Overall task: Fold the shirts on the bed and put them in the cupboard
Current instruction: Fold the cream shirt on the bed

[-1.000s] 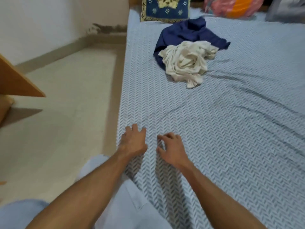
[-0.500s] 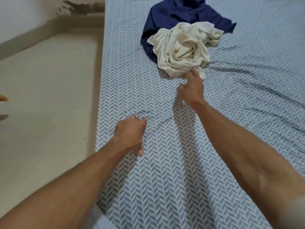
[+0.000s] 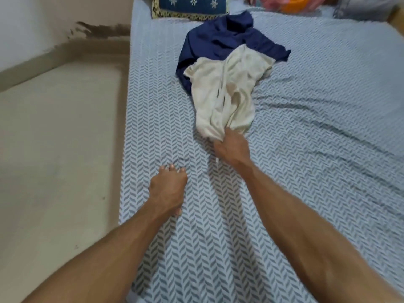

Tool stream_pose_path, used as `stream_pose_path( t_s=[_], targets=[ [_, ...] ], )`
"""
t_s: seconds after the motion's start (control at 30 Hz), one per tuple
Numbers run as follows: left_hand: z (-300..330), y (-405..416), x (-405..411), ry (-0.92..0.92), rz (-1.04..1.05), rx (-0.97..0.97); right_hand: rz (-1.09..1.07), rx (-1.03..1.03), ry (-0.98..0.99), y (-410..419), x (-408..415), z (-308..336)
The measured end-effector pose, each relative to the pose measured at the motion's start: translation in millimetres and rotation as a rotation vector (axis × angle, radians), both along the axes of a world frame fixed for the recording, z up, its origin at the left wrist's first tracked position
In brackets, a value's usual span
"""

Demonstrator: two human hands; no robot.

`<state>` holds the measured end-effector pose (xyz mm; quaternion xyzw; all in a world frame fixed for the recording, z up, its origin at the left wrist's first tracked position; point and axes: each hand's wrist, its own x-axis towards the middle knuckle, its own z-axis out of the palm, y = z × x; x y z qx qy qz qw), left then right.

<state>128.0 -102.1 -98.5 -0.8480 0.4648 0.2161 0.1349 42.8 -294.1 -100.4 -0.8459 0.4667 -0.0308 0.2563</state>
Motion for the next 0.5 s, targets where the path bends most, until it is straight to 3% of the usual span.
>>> stream_pose_path(
  t_s=[0.2, 0.27, 0.37, 0.5],
  targets=[
    [22.9, 42.2, -18.9, 0.191, 0.085, -0.117, 0.094, 0.182, 0.011, 128.7, -85.2, 10.3],
    [29.6, 57.5, -32.6, 0.444, 0.285, -0.258, 0.160, 0.238, 0.002, 160.2, -109.4, 22.0],
    [42.4, 75.1, -66.1, 1.032, 0.721, -0.482, 0.214, 0.405, -0.047, 189.3, -132.2, 34.4],
    [43.1, 95.0, -101.1, 1.084, 0.828, -0.702, 0.061, 0.653, -0.283, 196.3, -151.3, 47.7]
  ],
)
